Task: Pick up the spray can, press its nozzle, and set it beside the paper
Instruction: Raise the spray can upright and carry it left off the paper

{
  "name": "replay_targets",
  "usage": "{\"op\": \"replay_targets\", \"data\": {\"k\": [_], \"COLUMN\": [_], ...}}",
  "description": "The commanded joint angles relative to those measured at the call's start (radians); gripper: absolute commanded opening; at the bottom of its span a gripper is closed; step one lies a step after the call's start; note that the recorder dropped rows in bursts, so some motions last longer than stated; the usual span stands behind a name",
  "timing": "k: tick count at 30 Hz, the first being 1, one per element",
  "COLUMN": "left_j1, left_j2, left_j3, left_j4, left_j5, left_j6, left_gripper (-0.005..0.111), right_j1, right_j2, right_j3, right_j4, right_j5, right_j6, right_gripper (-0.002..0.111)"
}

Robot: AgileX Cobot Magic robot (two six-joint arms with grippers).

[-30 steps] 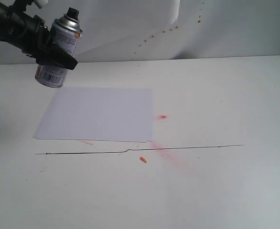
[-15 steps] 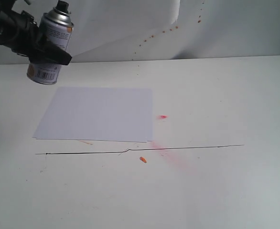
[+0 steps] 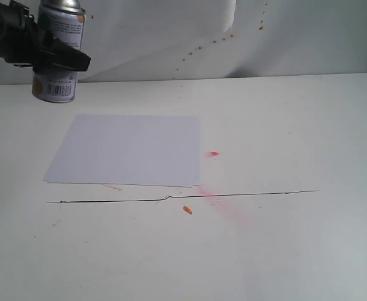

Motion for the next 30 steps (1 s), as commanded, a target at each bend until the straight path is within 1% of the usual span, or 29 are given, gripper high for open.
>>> {"op": "replay_targets", "data": {"k": [1, 6, 11, 16, 19, 24, 28, 30], "left_j1": [0.002, 0.002, 0.002, 0.002, 0.002, 0.002, 0.002, 0.002], "left_j2": [-0.064, -0.129, -0.202, -0.258, -0.265, -0.265, -0.265, -0.265], "left_j3": [0.067, 0.169, 0.271, 0.343, 0.369, 0.393, 0.394, 0.394], "left_j4": [-0.047, -0.047, -0.047, -0.047, -0.047, -0.047, -0.047, -0.074], "left_j5": [-0.064, -0.179, -0.361, -0.527, -0.598, -0.684, -0.687, -0.687], "left_j6": [-0.008, -0.006, -0.006, 0.0, 0.002, 0.0, -0.039, -0.058], "left_gripper": [0.0, 0.0, 0.0, 0.0, 0.0, 0.0, 0.0, 0.0], "right_j1": [-0.006, -0.006, -0.006, -0.006, -0.006, -0.006, -0.006, -0.006], "right_j2": [-0.005, -0.005, -0.005, -0.005, -0.005, -0.005, -0.005, -0.005], "right_j3": [0.003, 0.003, 0.003, 0.003, 0.003, 0.003, 0.003, 0.003], "right_j4": [-0.007, -0.007, -0.002, 0.003, 0.003, 0.003, 0.003, 0.003], "right_j5": [-0.008, -0.008, -0.008, -0.008, -0.008, -0.008, -0.008, -0.008], "right_j6": [0.002, 0.002, 0.002, 0.002, 0.002, 0.002, 0.002, 0.002], "right_gripper": [0.0, 0.0, 0.0, 0.0, 0.0, 0.0, 0.0, 0.0]}}
